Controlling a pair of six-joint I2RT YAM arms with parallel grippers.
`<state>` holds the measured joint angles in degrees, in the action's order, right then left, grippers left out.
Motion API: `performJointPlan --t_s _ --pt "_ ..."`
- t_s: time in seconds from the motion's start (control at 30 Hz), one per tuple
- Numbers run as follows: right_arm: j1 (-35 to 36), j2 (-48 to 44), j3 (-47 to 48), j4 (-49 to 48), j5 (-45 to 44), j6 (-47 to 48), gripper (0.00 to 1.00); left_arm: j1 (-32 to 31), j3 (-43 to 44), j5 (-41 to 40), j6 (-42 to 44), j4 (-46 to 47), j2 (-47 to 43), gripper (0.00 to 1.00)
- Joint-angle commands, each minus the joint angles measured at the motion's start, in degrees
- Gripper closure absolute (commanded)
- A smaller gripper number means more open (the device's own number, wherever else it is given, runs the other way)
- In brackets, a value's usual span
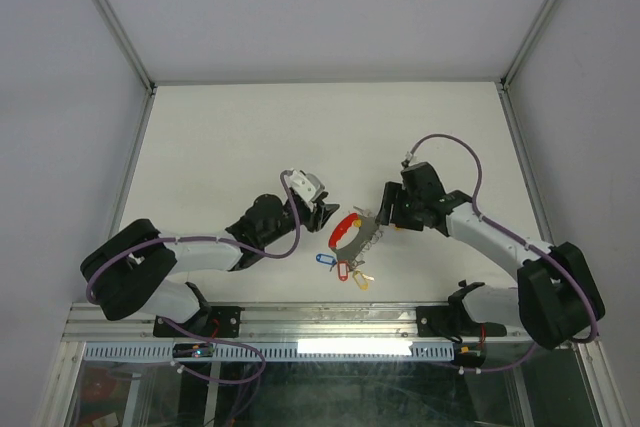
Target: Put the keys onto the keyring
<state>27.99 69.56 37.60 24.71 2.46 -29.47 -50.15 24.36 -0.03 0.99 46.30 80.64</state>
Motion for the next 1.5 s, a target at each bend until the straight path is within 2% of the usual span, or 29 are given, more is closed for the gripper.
performJointPlan --t_s 0.0,0.17,0.33,0.47,0.63,0.77,0.87,1.13,1.27,1.47 --pt "-0.10 3.55 -0.13 -7.01 4.82 -2.71 0.38 0.61 3.45 -0.89 0.23 -1.93 0.57 0.55" --pt "-0.18 6.38 -0.87 -8.41 6.29 -2.81 0.38 0.91 4.80 -2.90 -0.08 -4.83 0.57 0.46" --pt "-0.12 9.84 -0.81 -9.67 8.33 -1.73 0.41 1.37 6.36 -5.26 -4.27 -10.18 1.81 0.31" --pt "-0.10 10.81 -1.91 -11.70 9.16 -1.76 0.53 1.43 7.89 -5.85 -10.56 -18.19 -1.05 0.20" --pt "0.51 10.74 -2.54 -13.29 10.11 -0.86 0.74 1.38 9.92 -7.46 -16.63 -29.34 -5.45 0.12" --pt "3.23 9.53 -1.51 -13.66 7.30 2.68 0.87 1.34 10.89 -9.72 -18.49 -38.04 -10.94 0.11" --pt "5.37 9.16 -0.60 -14.67 8.05 4.81 1.00 1.43 10.09 -10.57 -19.58 -40.43 -14.90 0.11" --pt "12.68 4.15 1.98 -16.55 5.16 11.38 1.00 1.39 9.55 -6.69 -17.57 -42.81 -20.73 0.11" --pt "14.70 -0.67 1.56 -19.07 5.20 16.58 1.00 1.44 7.58 -8.99 -16.34 -40.53 -23.61 0.10" --pt "14.90 -6.02 -0.10 -21.64 6.80 22.87 1.00 1.40 4.45 -10.34 -14.05 -33.63 -22.52 0.16"
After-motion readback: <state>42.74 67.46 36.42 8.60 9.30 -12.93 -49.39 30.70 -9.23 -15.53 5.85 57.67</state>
